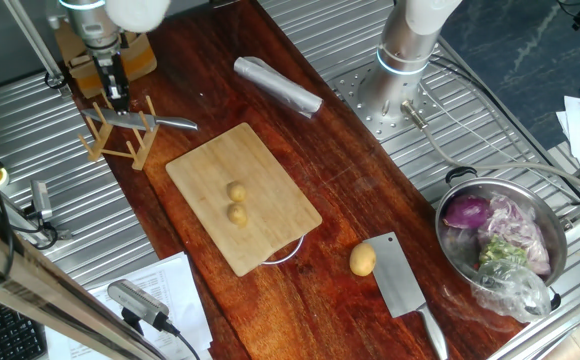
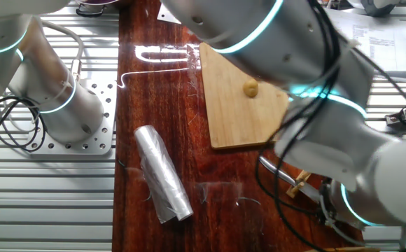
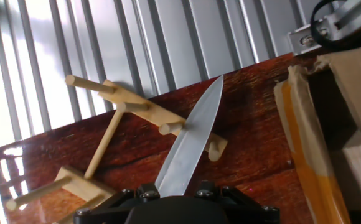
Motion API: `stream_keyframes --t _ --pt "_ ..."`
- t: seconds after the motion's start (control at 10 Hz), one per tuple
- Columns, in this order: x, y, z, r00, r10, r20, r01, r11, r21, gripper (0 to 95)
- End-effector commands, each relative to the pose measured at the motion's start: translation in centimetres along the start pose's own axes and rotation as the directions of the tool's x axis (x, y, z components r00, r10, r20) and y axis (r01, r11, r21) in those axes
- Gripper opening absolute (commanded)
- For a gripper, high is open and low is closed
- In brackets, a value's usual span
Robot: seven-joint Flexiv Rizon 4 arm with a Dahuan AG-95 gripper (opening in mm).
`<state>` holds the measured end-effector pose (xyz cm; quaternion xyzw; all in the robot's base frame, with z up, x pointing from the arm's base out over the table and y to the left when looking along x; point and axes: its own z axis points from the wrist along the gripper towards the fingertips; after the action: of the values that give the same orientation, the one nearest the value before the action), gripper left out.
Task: Chop the potatoes
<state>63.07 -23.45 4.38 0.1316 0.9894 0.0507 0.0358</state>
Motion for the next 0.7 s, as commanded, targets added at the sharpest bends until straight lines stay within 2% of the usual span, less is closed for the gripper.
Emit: stream_keyframes --t 0.1,0.7 --pt "0.17 -0.25 -0.07 1.000 -0.003 0.005 0.003 1.000 -0.007 38.0" --pt "-0.19 -0.09 -0.31 1.000 -0.002 0.020 0.002 1.000 -0.017 38.0"
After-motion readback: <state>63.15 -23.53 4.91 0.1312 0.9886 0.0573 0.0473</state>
